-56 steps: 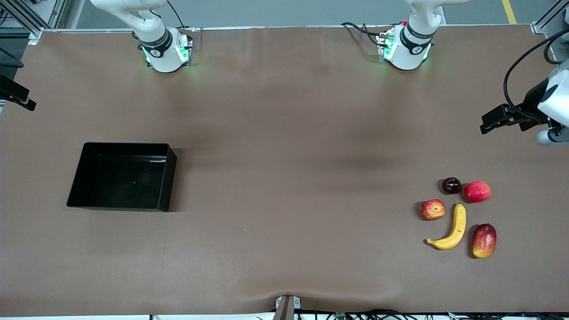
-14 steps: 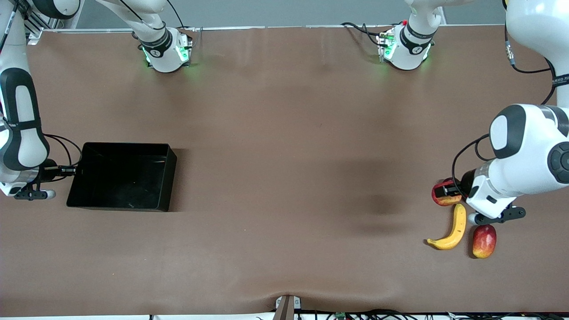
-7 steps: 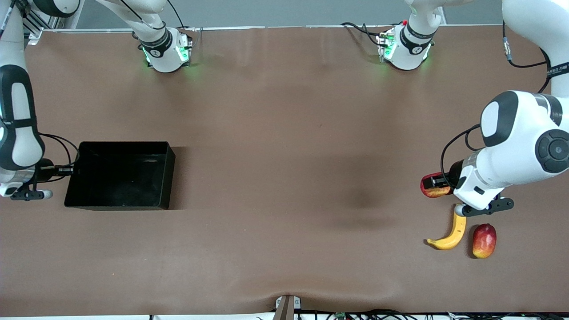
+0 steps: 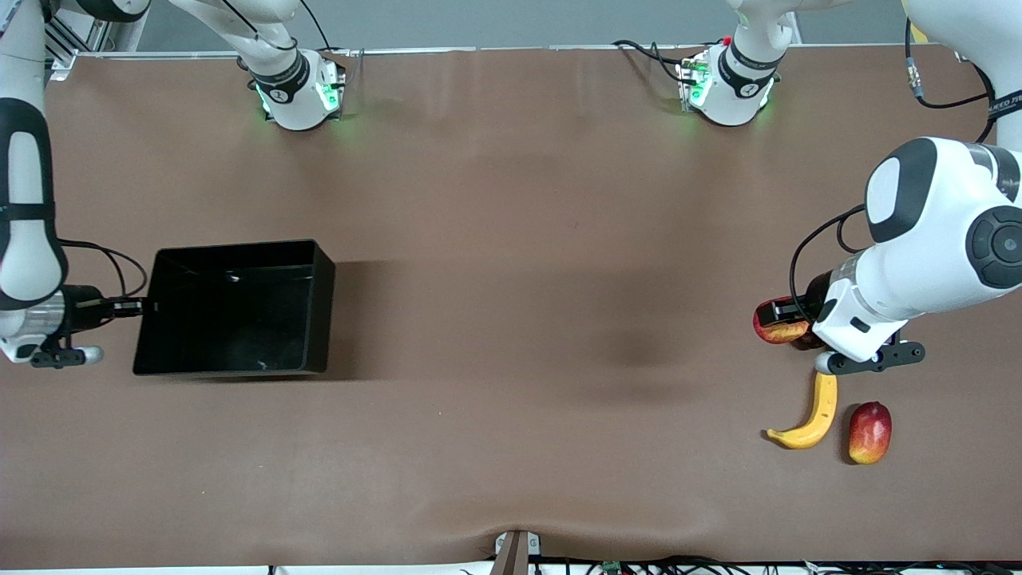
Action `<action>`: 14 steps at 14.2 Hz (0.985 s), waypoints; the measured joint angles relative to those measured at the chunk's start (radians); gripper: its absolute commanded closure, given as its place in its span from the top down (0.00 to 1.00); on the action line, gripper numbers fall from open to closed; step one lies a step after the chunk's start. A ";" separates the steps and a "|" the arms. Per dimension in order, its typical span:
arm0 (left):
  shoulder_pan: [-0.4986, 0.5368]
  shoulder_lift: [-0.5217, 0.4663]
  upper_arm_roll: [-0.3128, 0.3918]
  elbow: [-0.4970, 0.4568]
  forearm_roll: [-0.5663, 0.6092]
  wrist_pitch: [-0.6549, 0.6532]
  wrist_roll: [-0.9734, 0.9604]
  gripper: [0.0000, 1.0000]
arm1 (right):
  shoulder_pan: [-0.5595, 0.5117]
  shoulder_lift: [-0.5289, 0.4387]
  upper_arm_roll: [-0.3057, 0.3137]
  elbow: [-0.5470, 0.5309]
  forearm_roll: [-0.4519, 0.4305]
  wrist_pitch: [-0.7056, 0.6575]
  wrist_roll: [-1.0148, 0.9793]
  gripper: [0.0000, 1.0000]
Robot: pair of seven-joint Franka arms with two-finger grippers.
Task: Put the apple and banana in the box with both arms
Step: 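Drag the black box toward the table center with the right gripper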
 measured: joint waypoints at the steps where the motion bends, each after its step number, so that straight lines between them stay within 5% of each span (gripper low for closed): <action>1: 0.000 0.000 0.000 -0.001 0.000 0.000 0.000 0.00 | 0.034 -0.009 0.002 0.000 0.001 -0.007 0.046 0.00; 9: 0.012 -0.003 0.000 -0.015 0.000 -0.015 -0.015 0.00 | 0.380 -0.038 0.009 0.001 0.064 0.010 0.435 0.00; 14: 0.014 -0.004 -0.001 -0.024 0.000 -0.023 -0.076 0.00 | 0.572 -0.029 0.010 -0.002 0.114 0.140 0.592 0.00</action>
